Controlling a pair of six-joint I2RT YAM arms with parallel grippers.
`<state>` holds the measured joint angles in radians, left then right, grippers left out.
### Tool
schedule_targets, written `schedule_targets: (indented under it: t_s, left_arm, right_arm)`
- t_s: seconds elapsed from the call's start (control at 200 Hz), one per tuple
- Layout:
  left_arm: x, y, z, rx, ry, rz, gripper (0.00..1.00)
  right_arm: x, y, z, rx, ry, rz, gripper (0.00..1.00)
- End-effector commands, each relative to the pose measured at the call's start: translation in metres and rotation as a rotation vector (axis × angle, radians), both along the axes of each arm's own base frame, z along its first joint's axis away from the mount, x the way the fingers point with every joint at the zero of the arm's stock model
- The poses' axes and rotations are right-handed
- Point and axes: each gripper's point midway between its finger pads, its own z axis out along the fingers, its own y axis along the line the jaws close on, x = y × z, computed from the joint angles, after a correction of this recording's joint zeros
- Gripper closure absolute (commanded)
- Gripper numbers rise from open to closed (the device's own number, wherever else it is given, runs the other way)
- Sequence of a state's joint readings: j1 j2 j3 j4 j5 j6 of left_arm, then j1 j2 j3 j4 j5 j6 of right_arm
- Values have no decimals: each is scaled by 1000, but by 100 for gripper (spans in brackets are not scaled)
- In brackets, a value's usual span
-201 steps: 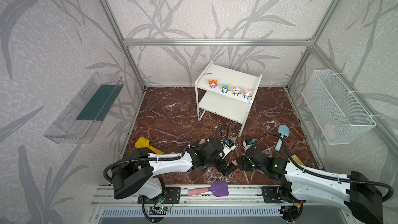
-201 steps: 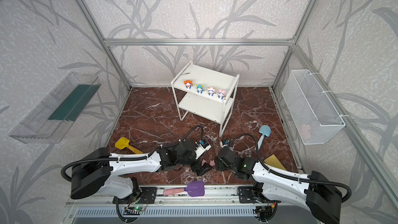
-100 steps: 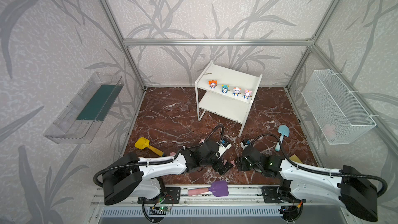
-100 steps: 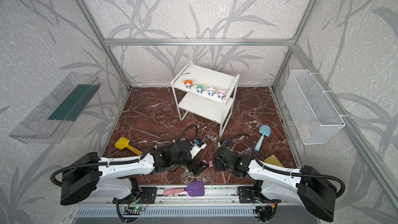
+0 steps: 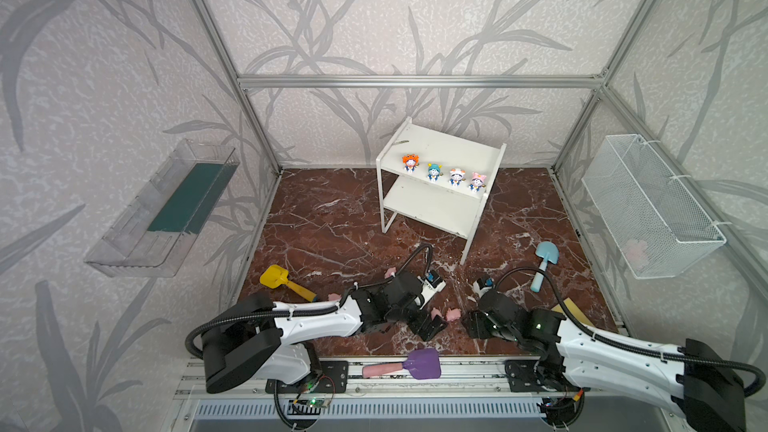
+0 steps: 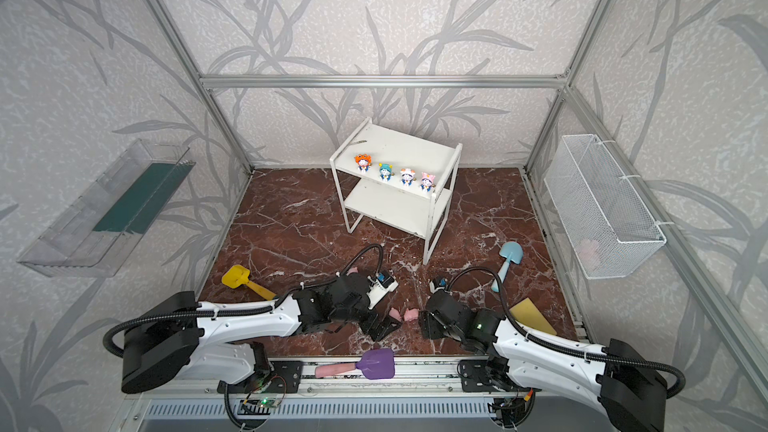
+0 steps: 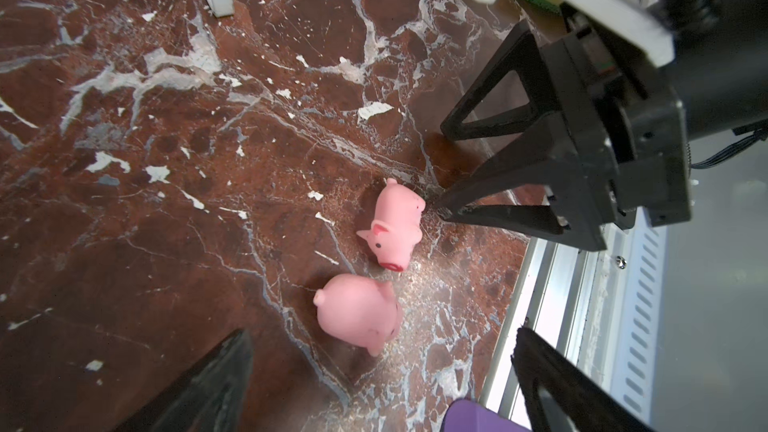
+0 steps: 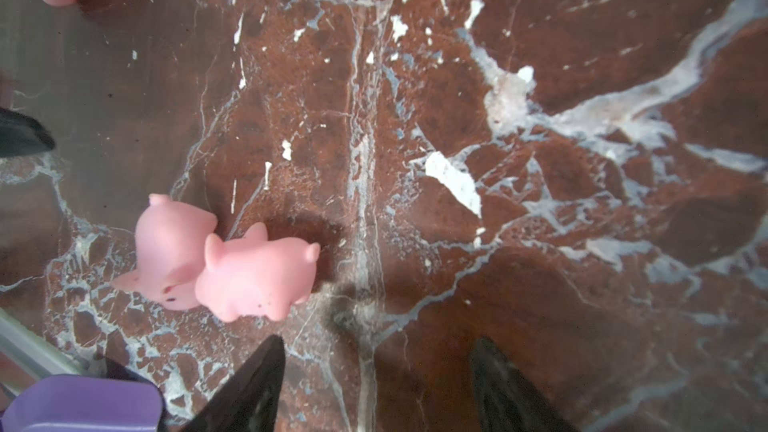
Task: Place and organize the plastic toys onto the shelf
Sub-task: 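Close the left gripper on one pink pig beside the right gripper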
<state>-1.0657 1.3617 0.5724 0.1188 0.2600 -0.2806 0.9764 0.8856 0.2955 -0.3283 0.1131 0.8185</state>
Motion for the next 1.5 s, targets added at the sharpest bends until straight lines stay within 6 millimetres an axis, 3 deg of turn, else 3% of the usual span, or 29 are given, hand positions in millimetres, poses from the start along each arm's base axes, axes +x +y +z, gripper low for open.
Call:
schedule_targets:
  t_s: [0.0,0.25,0.41,0.585,0.775,0.965,1.219,1.494]
  left_arm:
    - [-1,0,-6,3,23,-1,1]
    - [1,1,-2,6,3,4,1]
    - [5,5,-1,15,-14,21,1]
    - [6,7,-1,22,-19,28,1]
    - [6,10,0,26,-23,35,1]
    - [6,15,-1,37,-32,45,1]
    - [0,12,-5,33,-4,20,1]
    - [-6,-3,-14,42,42,-48,4]
  right_arm:
    - [-7,-9,-8,-41,25,6,28]
    - [9,10,26,14,-56,32,28]
    - [16,17,34,22,-89,41,28]
    - [15,18,18,-23,-53,52,28]
    - [0,11,-7,-109,44,74,28]
    - [-17,8,-18,-130,54,82,28]
    - [-22,-3,-19,-140,51,60,28]
    - [-17,-15,-11,-149,7,28,28]
